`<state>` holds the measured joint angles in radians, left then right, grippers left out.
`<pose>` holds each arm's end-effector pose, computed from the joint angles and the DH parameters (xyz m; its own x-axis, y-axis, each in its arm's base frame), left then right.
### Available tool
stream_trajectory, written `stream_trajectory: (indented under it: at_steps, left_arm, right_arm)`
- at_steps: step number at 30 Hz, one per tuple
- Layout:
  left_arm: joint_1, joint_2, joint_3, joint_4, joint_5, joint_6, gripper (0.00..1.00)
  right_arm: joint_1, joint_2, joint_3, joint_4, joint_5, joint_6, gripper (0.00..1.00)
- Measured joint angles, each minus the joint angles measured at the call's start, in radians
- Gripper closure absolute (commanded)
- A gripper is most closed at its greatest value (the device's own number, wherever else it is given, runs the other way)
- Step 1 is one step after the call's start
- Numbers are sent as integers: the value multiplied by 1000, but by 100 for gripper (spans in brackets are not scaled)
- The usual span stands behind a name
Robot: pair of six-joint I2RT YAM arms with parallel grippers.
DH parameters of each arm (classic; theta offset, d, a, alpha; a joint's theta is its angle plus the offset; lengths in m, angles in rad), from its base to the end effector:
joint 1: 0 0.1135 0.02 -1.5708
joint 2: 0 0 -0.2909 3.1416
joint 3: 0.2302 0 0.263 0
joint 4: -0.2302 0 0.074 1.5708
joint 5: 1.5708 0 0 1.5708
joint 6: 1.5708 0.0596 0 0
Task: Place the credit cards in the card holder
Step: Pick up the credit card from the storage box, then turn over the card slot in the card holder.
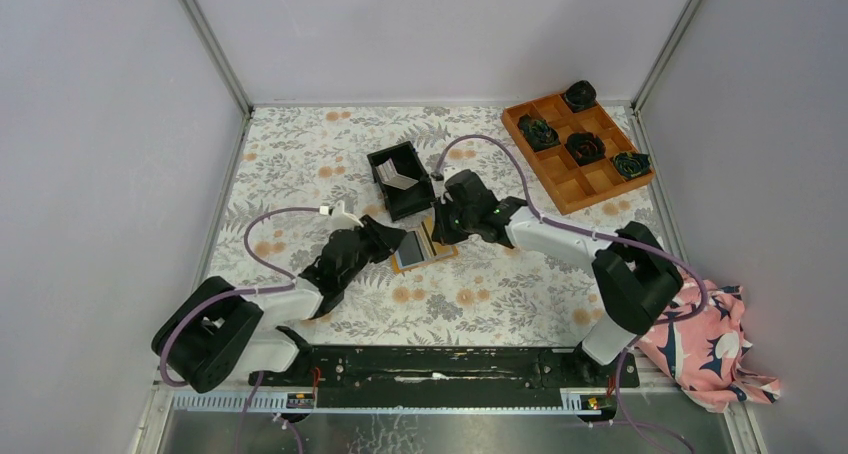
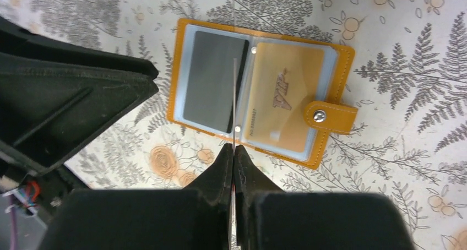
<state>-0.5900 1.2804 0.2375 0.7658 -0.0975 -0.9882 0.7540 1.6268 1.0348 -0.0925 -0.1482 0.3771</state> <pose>0.2074 -0.1319 0.1648 -0.5225 -0.6503 -0.5514 0.0720 0.6108 -0.7885 0.2748 0.2701 0.2268 -0.7085 -0.1658 -0.6859 -0.5373 0.7569 0.3721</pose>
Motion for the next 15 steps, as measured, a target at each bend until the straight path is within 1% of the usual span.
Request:
stream_trajectory:
  at_steps: [4,9,15]
  left_arm:
    - [-29,23,42,-108,-37,45,70]
    - [-58,98,82,-204,-63,75,72]
    - [-85,168,137,-268,-87,98,72]
  right_arm:
    - [26,65,78,-86,81,-32,100]
    - [33,121,130,-172,156,-56,100]
    - [40,150,151,-244,232,-79,100]
